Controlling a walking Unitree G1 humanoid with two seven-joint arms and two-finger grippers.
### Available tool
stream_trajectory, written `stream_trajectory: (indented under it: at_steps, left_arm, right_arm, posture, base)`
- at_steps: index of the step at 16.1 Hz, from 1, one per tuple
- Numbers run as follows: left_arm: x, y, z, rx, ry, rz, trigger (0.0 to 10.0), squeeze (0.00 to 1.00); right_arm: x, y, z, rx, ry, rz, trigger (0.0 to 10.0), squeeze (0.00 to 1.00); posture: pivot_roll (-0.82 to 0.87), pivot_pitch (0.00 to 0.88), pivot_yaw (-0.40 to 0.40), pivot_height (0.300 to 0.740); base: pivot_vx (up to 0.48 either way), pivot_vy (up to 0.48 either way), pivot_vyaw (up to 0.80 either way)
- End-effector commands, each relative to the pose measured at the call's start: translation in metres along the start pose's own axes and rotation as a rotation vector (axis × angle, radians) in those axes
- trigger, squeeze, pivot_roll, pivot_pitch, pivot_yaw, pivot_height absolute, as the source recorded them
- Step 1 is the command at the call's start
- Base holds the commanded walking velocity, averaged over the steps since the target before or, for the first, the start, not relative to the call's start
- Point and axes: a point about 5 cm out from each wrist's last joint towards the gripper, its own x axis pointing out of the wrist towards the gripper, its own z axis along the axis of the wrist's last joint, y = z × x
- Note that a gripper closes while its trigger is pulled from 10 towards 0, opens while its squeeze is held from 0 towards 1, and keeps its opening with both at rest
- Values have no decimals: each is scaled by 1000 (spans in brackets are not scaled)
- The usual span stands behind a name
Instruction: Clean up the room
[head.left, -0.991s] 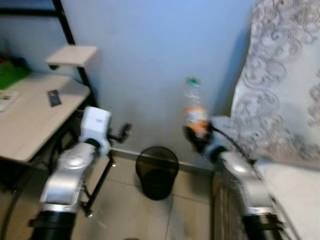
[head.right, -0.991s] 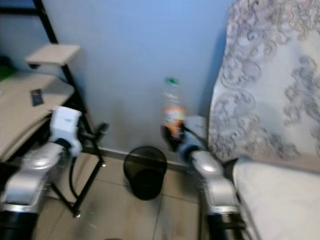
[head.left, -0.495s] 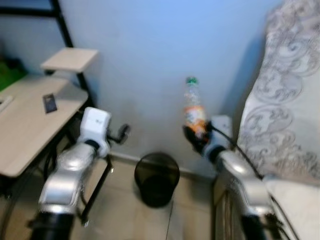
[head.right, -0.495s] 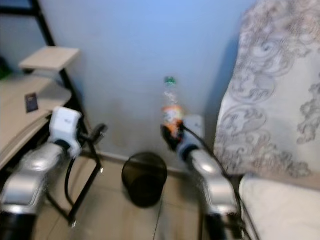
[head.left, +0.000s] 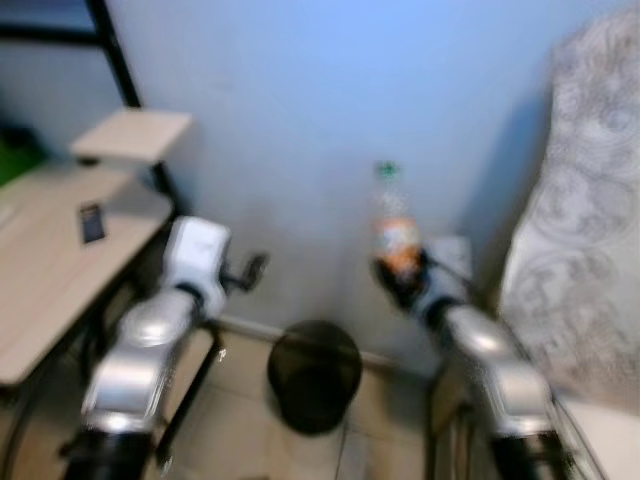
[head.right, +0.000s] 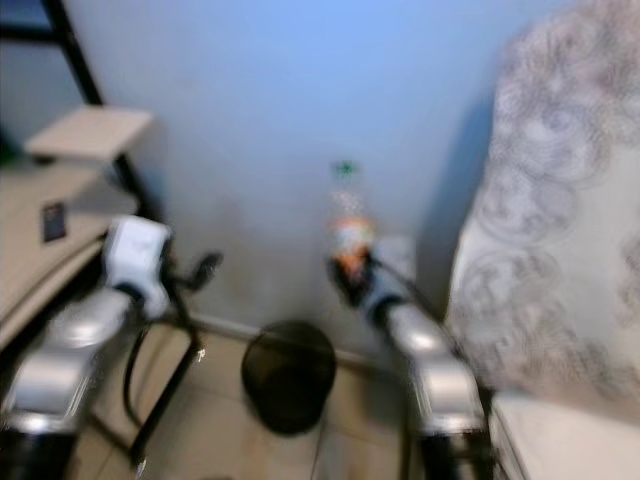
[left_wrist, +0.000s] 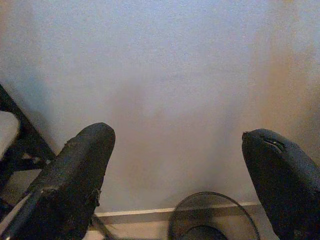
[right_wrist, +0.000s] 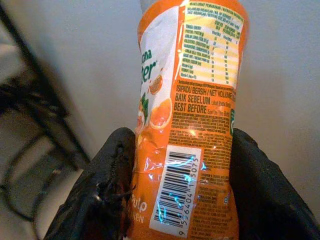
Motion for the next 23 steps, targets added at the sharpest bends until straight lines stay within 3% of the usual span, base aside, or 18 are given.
stream_trajectory:
  at_steps: [1,3,7,9,10,12,15,17,21,23]
  left_arm:
    - [-3,10,1,14,2,36,10000,0]
    - [-3,10,2,16,2,32,10000,0]
    - [-12,1,1,40,-6,-25,10000,0]
    - [-14,-2,-4,45,11,-64,10000,0]
    - [-13,-6,-11,126,51,-157,10000,0]
    - [-16,-9,-17,221,86,-254,10000,0]
    - [-22,-6,-25,320,144,-406,10000,0]
    - [-25,-1,-30,422,184,-479,10000,0]
    - [-28,-3,-35,461,235,-626,10000,0]
    - [-26,0,-34,485,238,-638,10000,0]
  right_arm:
    - [4,15,7,-3,-24,52,10000,0]
    - [3,15,6,23,-23,48,10000,0]
    - [-5,6,9,-9,-31,26,10000,0]
    - [-3,-2,7,-103,-7,23,10000,0]
    - [4,-6,1,-200,58,88,10000,0]
    - [9,-3,-9,-269,120,177,10000,0]
    - [18,0,-48,-453,315,307,10000,0]
    - [27,-7,-69,-550,425,260,10000,0]
    - [31,-19,-91,-597,573,125,10000,0]
    - [28,-19,-99,-607,641,130,10000,0]
  posture:
    - [109,0,13,740]
    - [114,0,9,740]
    - [110,0,3,740]
    - [120,0,-7,740]
    - [122,0,-12,740]
    - [125,0,-17,740]
    - [138,0,-31,740]
    - [139,0,-28,740]
    - [145,0,-28,740]
    - [143,0,-26,740]
  base:
    - [337,0,800]
    - [336,0,256]
    - [283,0,0]
    - [0,0,0]
    - [0,0,0]
    - [0,0,0]
    - [0,0,0]
    - [0,0,0]
    - [0,0,0]
    - [0,0,0]
